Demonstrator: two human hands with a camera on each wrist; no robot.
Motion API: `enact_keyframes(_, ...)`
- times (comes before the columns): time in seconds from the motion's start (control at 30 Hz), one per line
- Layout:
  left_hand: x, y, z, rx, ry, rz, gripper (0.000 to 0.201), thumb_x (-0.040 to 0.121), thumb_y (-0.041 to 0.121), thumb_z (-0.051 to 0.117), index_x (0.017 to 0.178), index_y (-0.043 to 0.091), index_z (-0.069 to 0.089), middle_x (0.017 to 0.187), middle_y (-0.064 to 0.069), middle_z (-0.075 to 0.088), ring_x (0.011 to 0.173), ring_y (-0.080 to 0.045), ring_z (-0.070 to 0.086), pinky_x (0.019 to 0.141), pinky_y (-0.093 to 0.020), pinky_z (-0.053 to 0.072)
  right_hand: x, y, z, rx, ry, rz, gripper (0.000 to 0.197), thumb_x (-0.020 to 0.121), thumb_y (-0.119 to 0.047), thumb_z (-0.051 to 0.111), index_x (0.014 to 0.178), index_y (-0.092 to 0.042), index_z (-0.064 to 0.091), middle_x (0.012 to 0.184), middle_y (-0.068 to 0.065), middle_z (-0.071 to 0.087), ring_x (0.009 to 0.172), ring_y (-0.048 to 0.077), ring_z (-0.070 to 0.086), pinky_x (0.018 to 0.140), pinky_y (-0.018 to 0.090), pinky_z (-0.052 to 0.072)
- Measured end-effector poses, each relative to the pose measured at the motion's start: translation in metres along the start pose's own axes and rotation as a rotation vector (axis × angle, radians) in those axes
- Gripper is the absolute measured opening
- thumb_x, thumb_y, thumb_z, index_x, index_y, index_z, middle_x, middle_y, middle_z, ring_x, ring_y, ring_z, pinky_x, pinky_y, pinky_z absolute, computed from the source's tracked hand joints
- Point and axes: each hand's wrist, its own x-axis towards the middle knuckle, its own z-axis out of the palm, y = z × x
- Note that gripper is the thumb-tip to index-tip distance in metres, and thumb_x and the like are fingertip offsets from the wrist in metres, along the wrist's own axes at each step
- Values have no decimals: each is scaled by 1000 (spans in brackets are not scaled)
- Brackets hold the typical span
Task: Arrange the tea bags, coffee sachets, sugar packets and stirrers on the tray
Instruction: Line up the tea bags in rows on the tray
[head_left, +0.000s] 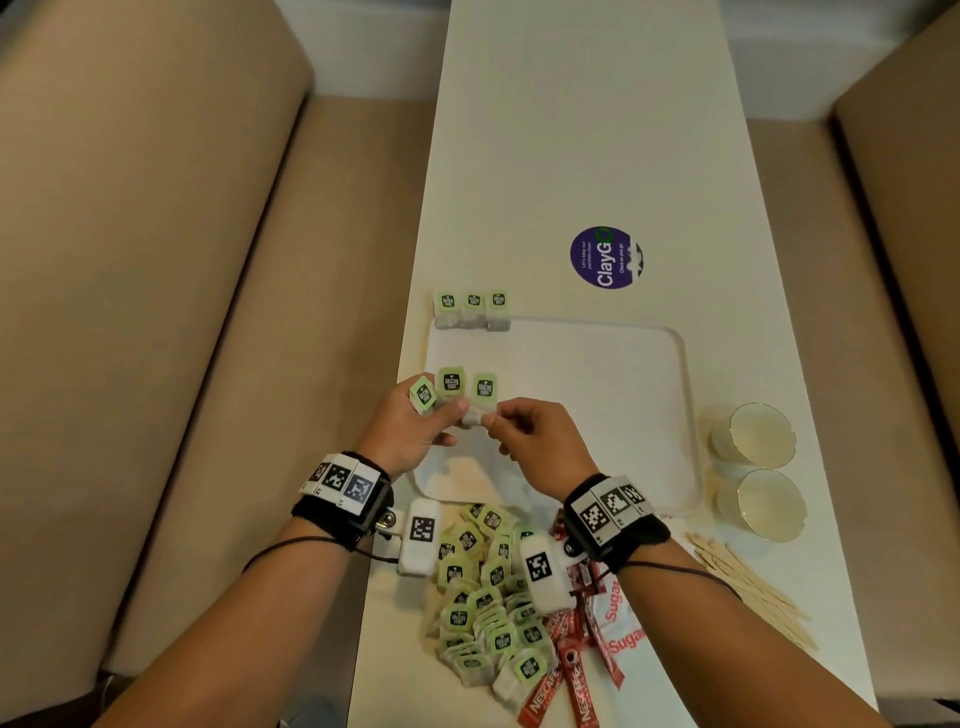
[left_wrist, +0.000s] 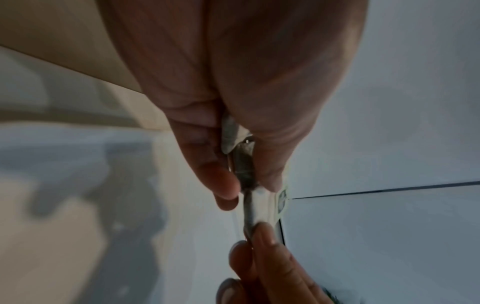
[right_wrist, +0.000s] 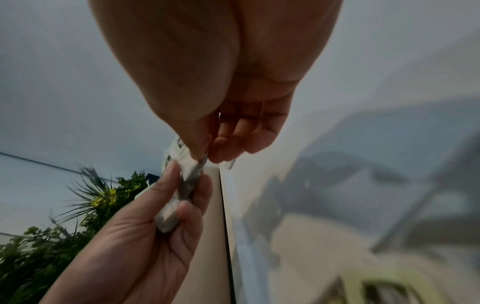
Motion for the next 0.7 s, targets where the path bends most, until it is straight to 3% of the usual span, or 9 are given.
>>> enact_keyframes(0.13, 17, 1, -12, -33, 85, -24, 15, 97, 13, 64, 109, 3, 65, 99, -13, 74, 85, -21, 73, 59, -25, 56, 36, -7, -6, -14, 56, -18, 17, 96, -27, 70, 89, -13, 73, 75, -2, 72, 59, 5, 62, 60, 16, 47)
enact_keyframes(0.27, 34, -2, -27, -37, 106, -63, 18, 98, 14, 63, 110, 2, 63, 102, -17, 75, 88, -23, 74, 60, -26, 58, 78, -11, -9, -61, 99, 7, 21, 95, -32, 71, 99, -11, 74, 75, -3, 75, 57, 4, 64, 59, 16, 48)
enact_keyframes(0.4, 47, -2, -35, -58, 138, -49, 11, 98, 12, 62, 107, 6, 64, 90, -11, 76, 82, -21, 74, 63, -26, 60, 111, -11, 2, -80, 96, 39, 20, 95, -30, 72, 100, -11, 75, 72, -1, 74, 56, 4, 65, 60, 17, 50)
enact_keyframes(0.57, 62, -2, -40, -128, 199, -35, 6, 99, 13, 61, 102, 9, 64, 83, -7, 75, 79, -21, 74, 62, -26, 60, 138, -18, 23, -53, 105, 78, 15, 95, -26, 72, 95, -12, 75, 72, 6, 75, 53, 7, 65, 52, 19, 50)
enact_keyframes(0.7, 66, -3, -37, -151, 196, -30, 3, 98, 10, 61, 101, 8, 63, 77, -3, 76, 75, -17, 74, 62, -24, 60, 151, -18, 33, -147, 119, 76, 20, 92, -30, 72, 77, -17, 76, 65, 1, 74, 50, 8, 60, 59, 23, 54)
